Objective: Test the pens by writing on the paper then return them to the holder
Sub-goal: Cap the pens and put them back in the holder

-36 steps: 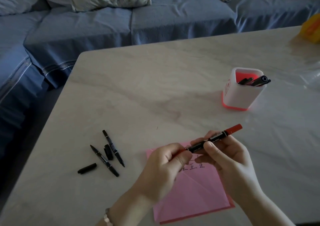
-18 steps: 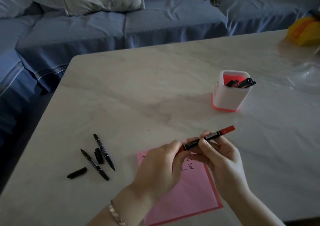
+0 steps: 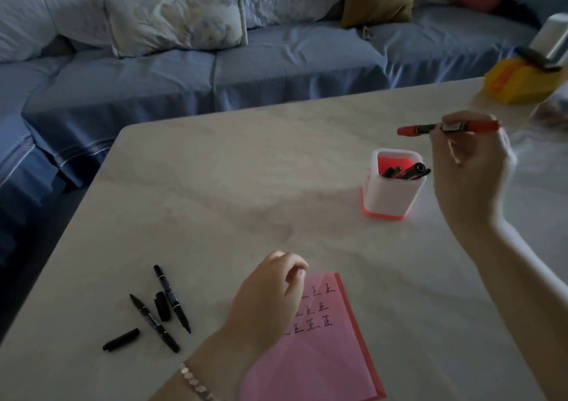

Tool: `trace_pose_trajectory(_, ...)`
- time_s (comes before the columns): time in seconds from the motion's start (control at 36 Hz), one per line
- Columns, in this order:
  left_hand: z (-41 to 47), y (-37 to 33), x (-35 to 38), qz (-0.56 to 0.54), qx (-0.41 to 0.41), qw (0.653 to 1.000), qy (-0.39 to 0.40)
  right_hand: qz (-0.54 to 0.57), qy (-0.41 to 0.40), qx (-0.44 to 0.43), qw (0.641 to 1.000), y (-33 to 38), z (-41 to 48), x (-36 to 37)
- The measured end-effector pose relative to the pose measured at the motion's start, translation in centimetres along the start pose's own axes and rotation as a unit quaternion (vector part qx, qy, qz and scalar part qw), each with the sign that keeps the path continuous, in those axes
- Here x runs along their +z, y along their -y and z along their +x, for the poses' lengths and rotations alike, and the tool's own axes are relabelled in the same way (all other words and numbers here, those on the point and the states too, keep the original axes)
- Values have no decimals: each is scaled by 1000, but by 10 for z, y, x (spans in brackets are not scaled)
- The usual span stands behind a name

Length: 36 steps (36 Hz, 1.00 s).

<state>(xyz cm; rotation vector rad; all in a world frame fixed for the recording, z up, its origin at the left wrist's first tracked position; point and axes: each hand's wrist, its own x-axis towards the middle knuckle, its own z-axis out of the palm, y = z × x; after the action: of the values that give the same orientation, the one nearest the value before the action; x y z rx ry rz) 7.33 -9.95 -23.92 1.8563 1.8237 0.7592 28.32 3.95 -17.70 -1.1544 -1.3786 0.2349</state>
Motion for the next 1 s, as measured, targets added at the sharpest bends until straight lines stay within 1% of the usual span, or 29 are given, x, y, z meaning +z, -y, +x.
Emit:
trace_pose_trajectory(0.03, -1, 2, 1, 0, -1, 1000, 2, -37, 19, -1, 999, -6, 6, 4)
trace_pose_trajectory(0.11, -5, 4, 1, -13, -2, 1000, 3, -139, 122, 78, 980, -23, 9, 19)
trace_pose_trajectory(0.19, -8, 8, 0, -31, 0, 1000, 3, -199, 190, 96, 957, -28, 4, 28)
trace_pose_trajectory(0.33, -11, 15, -5, -47, -25, 999, 10, -207, 188, 108, 954, -20, -1, 35)
trace_pose_trajectory(0.47, -17, 20, -9, -54, -61, 997, 14, -266, 186, 45, 945, -24, -8, 36)
trace_pose_trajectory(0.64, -29, 34, -20, -59, -96, 994, 5, -289, 201, 13, 936, -18, -12, 35)
trace_pose_trajectory(0.78, -40, 49, -34, -63, -122, 990, -19, -261, 200, 24, 944, -9, -15, 34)
trace_pose_trajectory(1.0, -47, 60, -46, -61, -129, 989, -33, -318, 228, 44, 919, 8, -7, 44)
